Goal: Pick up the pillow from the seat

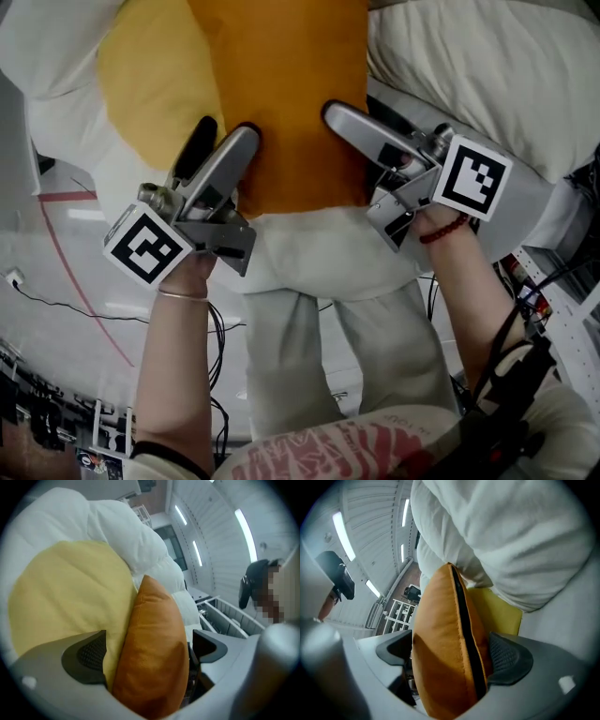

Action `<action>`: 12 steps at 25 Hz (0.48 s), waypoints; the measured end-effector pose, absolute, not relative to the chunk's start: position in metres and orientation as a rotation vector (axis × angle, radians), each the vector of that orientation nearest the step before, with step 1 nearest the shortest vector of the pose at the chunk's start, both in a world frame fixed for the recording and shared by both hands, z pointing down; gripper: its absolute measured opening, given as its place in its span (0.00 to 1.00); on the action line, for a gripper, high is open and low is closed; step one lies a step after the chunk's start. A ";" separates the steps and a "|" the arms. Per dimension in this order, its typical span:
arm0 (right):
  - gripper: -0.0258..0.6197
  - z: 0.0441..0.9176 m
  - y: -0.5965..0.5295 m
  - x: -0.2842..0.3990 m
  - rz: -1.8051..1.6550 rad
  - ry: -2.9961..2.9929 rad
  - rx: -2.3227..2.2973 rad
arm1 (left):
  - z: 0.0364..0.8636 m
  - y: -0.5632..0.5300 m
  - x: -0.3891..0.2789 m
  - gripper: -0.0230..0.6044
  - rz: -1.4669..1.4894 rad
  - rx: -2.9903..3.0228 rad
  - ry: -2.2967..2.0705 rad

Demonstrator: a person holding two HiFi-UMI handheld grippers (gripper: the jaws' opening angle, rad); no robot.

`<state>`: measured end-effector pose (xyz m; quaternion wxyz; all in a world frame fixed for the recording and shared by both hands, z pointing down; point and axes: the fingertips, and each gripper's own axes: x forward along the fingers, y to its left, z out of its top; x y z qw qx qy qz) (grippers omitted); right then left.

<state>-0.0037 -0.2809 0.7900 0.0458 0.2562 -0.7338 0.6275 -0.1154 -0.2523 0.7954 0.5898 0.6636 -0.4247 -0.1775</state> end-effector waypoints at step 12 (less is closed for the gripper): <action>0.77 0.837 -0.281 -0.008 1.982 -2.207 0.740 | 0.833 -0.257 -0.091 0.83 -0.262 1.686 -0.990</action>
